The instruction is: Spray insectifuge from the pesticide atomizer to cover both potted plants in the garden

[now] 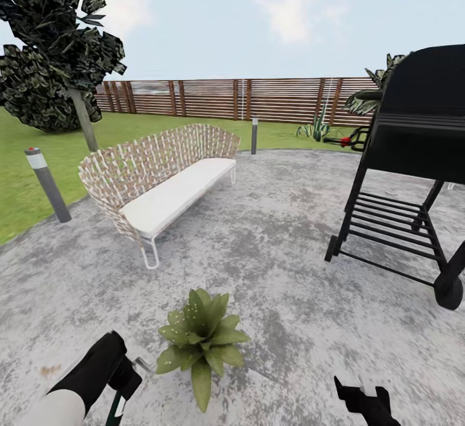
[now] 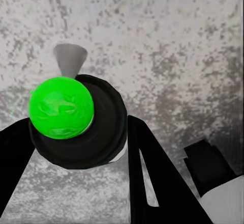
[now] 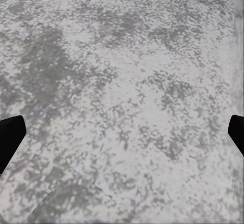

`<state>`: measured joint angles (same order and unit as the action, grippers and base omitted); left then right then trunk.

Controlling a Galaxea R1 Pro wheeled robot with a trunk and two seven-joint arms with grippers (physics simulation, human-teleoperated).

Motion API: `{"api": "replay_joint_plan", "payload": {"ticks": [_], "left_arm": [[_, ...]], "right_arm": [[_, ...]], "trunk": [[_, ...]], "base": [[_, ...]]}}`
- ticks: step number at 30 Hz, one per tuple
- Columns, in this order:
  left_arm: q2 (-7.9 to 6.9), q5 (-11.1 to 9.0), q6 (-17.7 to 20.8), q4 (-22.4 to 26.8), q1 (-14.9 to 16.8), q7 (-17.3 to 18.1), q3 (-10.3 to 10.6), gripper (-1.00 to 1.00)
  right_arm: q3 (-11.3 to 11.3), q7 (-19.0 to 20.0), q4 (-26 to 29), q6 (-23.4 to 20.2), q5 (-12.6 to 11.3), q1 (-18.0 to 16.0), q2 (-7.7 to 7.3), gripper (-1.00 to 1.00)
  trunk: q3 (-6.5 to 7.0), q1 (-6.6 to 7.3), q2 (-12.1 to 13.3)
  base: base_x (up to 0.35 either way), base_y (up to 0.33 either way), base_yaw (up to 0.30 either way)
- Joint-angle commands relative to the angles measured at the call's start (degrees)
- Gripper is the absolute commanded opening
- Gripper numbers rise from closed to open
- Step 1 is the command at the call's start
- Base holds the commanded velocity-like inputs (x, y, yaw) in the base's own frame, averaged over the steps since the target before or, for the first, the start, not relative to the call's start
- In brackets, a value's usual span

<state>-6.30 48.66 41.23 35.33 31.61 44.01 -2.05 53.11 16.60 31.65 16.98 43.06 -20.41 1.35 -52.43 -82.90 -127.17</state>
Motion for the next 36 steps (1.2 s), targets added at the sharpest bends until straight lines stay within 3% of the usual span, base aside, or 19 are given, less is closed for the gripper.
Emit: {"api": "replay_joint_plan", "payload": {"ticks": [1, 10, 15, 21, 30, 36], "left_arm": [[0.05, 0.5, 0.2, 0.1, 0.0, 0.5, -0.2, -1.0], [0.08, 0.7, 0.1, -2.5, 0.0, 0.5, -0.2, -1.0], [0.75, 0.2, 0.0, -5.1, 0.0, -2.8, -0.2, -1.0], [1.14, 0.2, 0.1, -5.4, 0.0, -3.2, -0.1, -1.0], [1.16, 0.2, 0.1, -4.4, 0.1, -3.7, -0.4, -1.0], [4.19, -0.1, 0.5, -2.2, 1.1, -3.6, -0.2, -1.0]], "right_arm": [[0.5, 0.4, 0.1, 0.3, 0.4, -0.1, 0.06, 1.0], [0.4, 0.4, 0.1, 0.3, 0.4, -0.1, 0.06, 1.0], [0.5, 0.4, 0.1, 0.3, 0.4, -0.1, 0.06, 1.0], [0.4, 0.4, 0.1, 0.3, 0.4, -0.1, 0.06, 1.0], [0.4, 0.4, 0.1, 0.3, 0.4, -0.1, 0.06, 1.0], [0.5, 0.4, 0.1, 0.3, 0.4, -0.1, 0.06, 1.0]], "trunk": [[-0.06, 0.01, 0.0], [-0.06, 0.01, 0.0], [-0.06, 0.01, 0.0], [-0.06, 0.01, 0.0], [-0.06, 0.01, 0.0], [-0.06, 0.01, 0.0]], "base": [[-0.01, -0.233, 0.189], [-0.001, -0.036, 0.262], [0.0, -0.114, 0.05], [0.0, -0.263, 0.039], [0.063, -0.161, 0.25], [0.002, -0.002, 0.027]]}}
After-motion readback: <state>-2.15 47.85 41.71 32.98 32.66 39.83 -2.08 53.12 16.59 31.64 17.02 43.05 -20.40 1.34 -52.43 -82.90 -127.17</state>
